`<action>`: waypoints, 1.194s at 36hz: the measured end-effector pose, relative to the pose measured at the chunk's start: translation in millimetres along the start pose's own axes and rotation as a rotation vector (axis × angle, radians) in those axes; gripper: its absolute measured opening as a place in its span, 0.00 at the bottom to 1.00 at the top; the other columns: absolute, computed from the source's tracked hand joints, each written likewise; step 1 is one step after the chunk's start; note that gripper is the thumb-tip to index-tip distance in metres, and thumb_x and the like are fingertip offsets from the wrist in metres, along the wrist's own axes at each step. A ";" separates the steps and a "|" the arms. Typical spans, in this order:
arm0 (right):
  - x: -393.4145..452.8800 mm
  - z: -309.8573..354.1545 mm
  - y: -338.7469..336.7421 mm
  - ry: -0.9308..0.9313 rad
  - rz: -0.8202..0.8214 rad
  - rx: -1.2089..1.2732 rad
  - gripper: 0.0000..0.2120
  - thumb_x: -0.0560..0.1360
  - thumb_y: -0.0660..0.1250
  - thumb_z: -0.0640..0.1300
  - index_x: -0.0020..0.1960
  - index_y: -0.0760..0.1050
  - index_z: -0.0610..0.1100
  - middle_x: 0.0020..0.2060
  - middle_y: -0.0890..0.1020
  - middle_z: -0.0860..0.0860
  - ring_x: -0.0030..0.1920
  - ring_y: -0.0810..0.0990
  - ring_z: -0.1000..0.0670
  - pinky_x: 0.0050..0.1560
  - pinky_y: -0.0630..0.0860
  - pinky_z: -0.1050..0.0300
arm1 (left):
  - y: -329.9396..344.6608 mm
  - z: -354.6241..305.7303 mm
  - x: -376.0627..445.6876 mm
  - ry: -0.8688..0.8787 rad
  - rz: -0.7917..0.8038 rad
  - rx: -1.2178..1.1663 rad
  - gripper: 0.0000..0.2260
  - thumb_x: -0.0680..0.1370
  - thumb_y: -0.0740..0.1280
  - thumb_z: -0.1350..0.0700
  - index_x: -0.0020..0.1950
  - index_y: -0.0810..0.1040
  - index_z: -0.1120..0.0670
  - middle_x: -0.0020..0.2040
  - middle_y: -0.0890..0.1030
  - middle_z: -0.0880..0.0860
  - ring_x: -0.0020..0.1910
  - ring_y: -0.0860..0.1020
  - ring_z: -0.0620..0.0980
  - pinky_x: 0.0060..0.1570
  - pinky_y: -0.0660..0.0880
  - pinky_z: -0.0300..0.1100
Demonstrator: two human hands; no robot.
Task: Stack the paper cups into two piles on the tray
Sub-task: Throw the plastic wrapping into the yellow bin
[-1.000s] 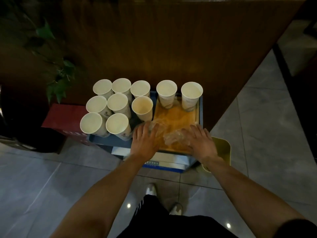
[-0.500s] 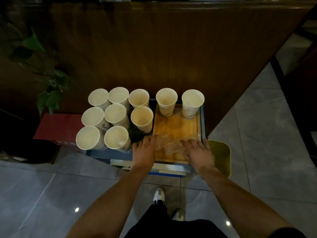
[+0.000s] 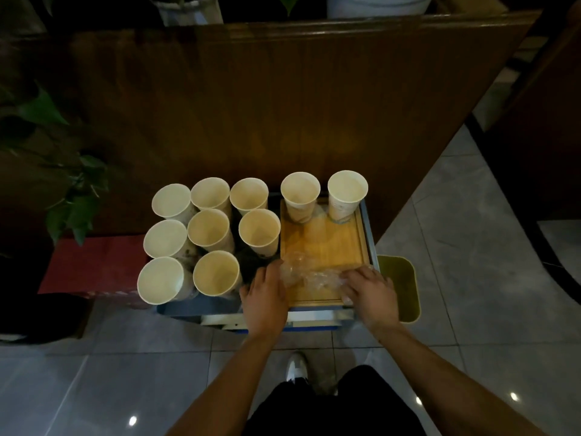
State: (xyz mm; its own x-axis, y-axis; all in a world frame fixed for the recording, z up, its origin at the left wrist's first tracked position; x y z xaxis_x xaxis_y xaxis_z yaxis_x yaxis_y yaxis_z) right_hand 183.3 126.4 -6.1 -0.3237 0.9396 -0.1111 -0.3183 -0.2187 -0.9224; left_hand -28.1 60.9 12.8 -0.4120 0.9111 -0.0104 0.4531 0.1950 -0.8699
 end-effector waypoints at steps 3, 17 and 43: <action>-9.9 -1.8 -14.2 0.031 -0.106 0.274 0.10 0.76 0.68 0.46 0.57 0.80 0.50 0.54 0.80 0.51 0.50 0.78 0.51 0.49 0.69 0.59 | -10.0 -7.4 -0.4 -0.032 -0.023 -0.218 0.16 0.79 0.64 0.59 0.66 0.72 0.49 0.58 0.78 0.51 0.57 0.78 0.56 0.59 0.72 0.58; -65.7 -117.0 -52.7 0.360 -0.201 0.701 0.10 0.74 0.69 0.55 0.51 0.72 0.67 0.44 0.80 0.63 0.44 0.80 0.63 0.39 0.73 0.68 | 29.9 -89.5 -12.5 -0.132 0.131 -0.863 0.18 0.77 0.70 0.60 0.61 0.73 0.41 0.52 0.80 0.50 0.51 0.80 0.48 0.50 0.78 0.42; -88.8 -340.4 -84.3 0.572 -0.049 0.869 0.07 0.74 0.69 0.52 0.52 0.76 0.58 0.41 0.82 0.56 0.40 0.82 0.60 0.41 0.76 0.60 | 197.7 -252.5 -44.6 -0.448 0.355 -0.879 0.19 0.75 0.71 0.62 0.58 0.75 0.40 0.51 0.84 0.52 0.51 0.83 0.50 0.49 0.78 0.41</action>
State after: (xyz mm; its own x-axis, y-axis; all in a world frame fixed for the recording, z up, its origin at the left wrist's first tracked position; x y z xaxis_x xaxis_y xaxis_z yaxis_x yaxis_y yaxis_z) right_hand 542.2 151.0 -44.3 0.1058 0.8874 -0.4486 -0.9252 -0.0775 -0.3715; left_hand 279.5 150.6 -34.2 -0.3169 0.7847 -0.5327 0.9461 0.3014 -0.1188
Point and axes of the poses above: each hand's wrist, its own x-axis towards the middle knuckle, its own y-axis out of the palm, z = x × y, the point moved 5 cm from there along x, towards the middle knuckle
